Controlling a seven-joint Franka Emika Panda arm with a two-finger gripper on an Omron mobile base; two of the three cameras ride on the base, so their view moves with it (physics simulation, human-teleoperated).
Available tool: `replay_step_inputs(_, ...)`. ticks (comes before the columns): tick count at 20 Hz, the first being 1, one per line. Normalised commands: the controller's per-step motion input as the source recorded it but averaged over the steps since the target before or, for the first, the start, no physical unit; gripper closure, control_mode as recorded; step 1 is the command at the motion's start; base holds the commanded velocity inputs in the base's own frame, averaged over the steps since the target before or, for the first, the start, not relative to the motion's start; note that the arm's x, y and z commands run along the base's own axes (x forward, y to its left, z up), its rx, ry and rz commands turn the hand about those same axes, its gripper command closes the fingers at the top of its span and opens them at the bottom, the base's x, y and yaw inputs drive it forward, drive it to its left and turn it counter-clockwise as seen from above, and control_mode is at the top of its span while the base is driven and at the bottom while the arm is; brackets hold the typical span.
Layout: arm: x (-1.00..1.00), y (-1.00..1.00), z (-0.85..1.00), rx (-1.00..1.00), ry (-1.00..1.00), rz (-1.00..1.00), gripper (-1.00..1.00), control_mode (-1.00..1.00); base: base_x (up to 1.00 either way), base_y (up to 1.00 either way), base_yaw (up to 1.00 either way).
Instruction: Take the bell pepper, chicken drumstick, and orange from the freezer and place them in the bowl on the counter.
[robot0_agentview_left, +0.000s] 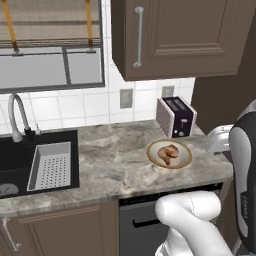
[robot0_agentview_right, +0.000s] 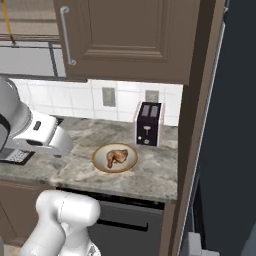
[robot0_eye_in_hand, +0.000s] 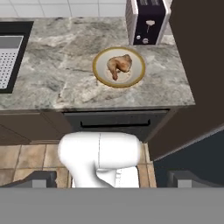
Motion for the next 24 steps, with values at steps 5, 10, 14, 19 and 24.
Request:
replay_step_inputs(5, 0.0, 0.0, 0.0, 0.0, 0.0, 0.0, -1.0, 1.0, -1.0, 0.46, 0.0)
replay_step_inputs(10, 0.0, 0.0, 0.0, 0.0, 0.0, 0.0, -1.0, 1.0, -1.0, 0.53, 0.0)
replay_step_inputs(14, 0.0, 0.0, 0.0, 0.0, 0.0, 0.0, -1.0, 1.0, -0.97, 0.47, 0.0)
replay_step_inputs(19, 0.0, 0.0, 0.0, 0.0, 0.0, 0.0, -1.0, 1.0, -0.66, 0.03, 0.0)
replay_step_inputs(24, 0.0, 0.0, 0.0, 0.0, 0.0, 0.0, -1.0, 1.0, -0.44, -0.49, 0.0)
